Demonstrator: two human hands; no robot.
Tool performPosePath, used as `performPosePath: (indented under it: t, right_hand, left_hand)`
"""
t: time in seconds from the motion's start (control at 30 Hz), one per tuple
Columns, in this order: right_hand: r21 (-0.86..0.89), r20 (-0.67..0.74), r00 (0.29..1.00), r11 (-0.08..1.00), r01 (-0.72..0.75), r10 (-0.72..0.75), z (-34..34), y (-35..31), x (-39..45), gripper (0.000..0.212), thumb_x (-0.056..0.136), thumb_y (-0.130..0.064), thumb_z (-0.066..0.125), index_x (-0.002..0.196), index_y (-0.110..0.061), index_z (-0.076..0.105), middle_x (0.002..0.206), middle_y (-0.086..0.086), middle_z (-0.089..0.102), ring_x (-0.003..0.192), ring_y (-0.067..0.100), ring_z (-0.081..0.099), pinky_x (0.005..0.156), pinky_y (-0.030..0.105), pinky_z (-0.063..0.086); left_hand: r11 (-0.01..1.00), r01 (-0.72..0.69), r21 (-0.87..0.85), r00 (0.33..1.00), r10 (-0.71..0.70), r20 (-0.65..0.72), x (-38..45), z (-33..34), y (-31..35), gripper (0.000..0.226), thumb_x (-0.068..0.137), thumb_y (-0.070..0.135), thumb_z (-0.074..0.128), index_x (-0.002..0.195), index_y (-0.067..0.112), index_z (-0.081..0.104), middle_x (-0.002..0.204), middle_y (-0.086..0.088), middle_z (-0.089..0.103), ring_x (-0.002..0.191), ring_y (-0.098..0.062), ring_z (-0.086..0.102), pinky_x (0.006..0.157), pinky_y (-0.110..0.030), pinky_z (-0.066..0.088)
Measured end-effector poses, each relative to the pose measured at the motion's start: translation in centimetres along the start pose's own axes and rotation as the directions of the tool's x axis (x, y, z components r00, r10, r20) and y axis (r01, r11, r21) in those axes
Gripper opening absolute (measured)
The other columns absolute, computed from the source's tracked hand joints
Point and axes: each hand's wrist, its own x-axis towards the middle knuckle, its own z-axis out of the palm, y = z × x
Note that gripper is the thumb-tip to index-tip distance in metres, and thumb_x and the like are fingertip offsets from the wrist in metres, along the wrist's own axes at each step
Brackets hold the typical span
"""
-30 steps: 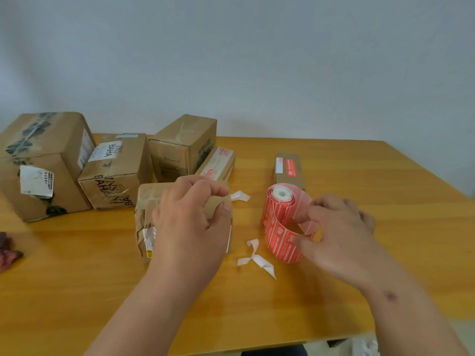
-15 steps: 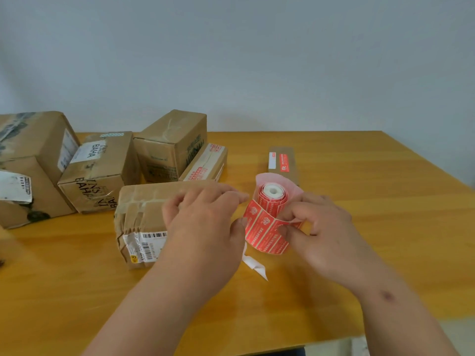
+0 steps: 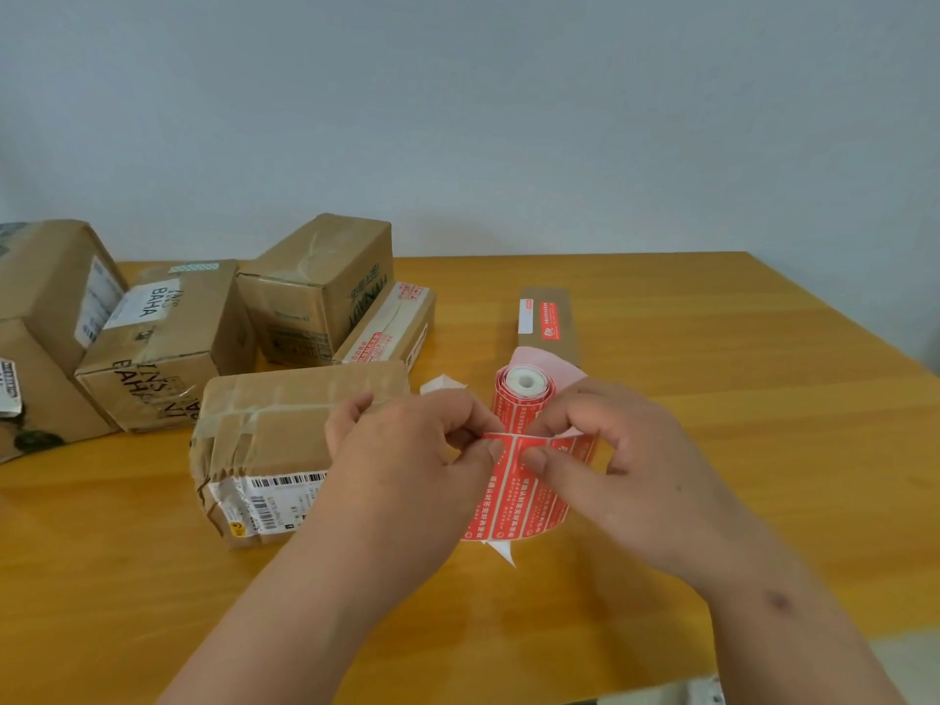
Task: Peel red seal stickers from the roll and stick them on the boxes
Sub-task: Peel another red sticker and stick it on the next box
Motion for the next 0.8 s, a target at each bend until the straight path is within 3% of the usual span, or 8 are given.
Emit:
performPosePath:
  t: [0.1,0.3,0.43,0.6,0.8]
  right_hand:
    - [-0.014,0.002,0.998,0.998,0.064,-0.064,0.28,-0.26,0.05,0.007,0.079,-0.045,0.059,0.072,-0.045,0.059,0.089,-0.026,0.059,0.095,0.0,0.053,0.093,0.048,0.038]
    - [-0.139,0.026,0.994,0.984,0.111,-0.109,0.27,-0.52,-0.24,0.012,0.08,-0.043,0.056,0.07,-0.043,0.05,0.083,-0.023,0.055,0.096,-0.003,0.049,0.098,0.029,0.021]
    - [-0.244,0.022,0.991,0.961,0.134,-0.133,0.19,-0.8,-0.26,0.012,0.079,-0.038,0.056,0.071,-0.04,0.048,0.077,-0.022,0.051,0.092,0.0,0.047,0.099,0.038,0.023]
    - [-0.281,0.033,0.99,0.949,0.143,-0.14,0.08,-0.96,-0.22,0.012,0.078,-0.044,0.056,0.07,-0.04,0.049,0.076,-0.021,0.052,0.087,-0.002,0.046,0.098,0.041,0.026]
    - [-0.277,0.055,0.988,0.949,0.152,-0.143,-0.06,-1.09,-0.17,0.017,0.078,-0.039,0.06,0.065,-0.034,0.051,0.074,-0.016,0.054,0.088,0.0,0.048,0.098,0.044,0.027]
  left_hand:
    - [1.0,-0.015,-0.006,1.0,0.015,-0.012,-0.14,0.28,-0.28,0.014,0.088,0.044,0.06,0.076,0.037,0.063,0.069,0.02,0.066,0.082,0.008,0.056,0.113,-0.027,0.013]
    - [1.0,-0.016,0.022,1.0,0.016,0.003,-0.4,0.46,0.0,0.018,0.089,0.044,0.056,0.074,0.036,0.061,0.067,0.016,0.065,0.083,0.004,0.055,0.113,-0.025,0.008]
    - [0.996,-0.043,0.08,0.999,0.043,0.0,-0.46,0.53,0.35,0.019,0.089,0.04,0.054,0.073,0.033,0.062,0.068,0.016,0.063,0.086,0.006,0.053,0.114,-0.029,0.007]
    - [0.994,-0.051,0.097,0.999,0.05,0.011,-0.51,0.84,0.41,0.023,0.09,0.03,0.058,0.068,0.03,0.059,0.067,0.014,0.06,0.088,0.003,0.052,0.115,-0.035,0.008]
    - [0.996,-0.058,0.072,0.998,0.057,0.023,-0.56,1.04,0.2,0.023,0.09,0.026,0.059,0.067,0.028,0.057,0.064,0.013,0.058,0.09,0.004,0.05,0.112,-0.027,0.006]
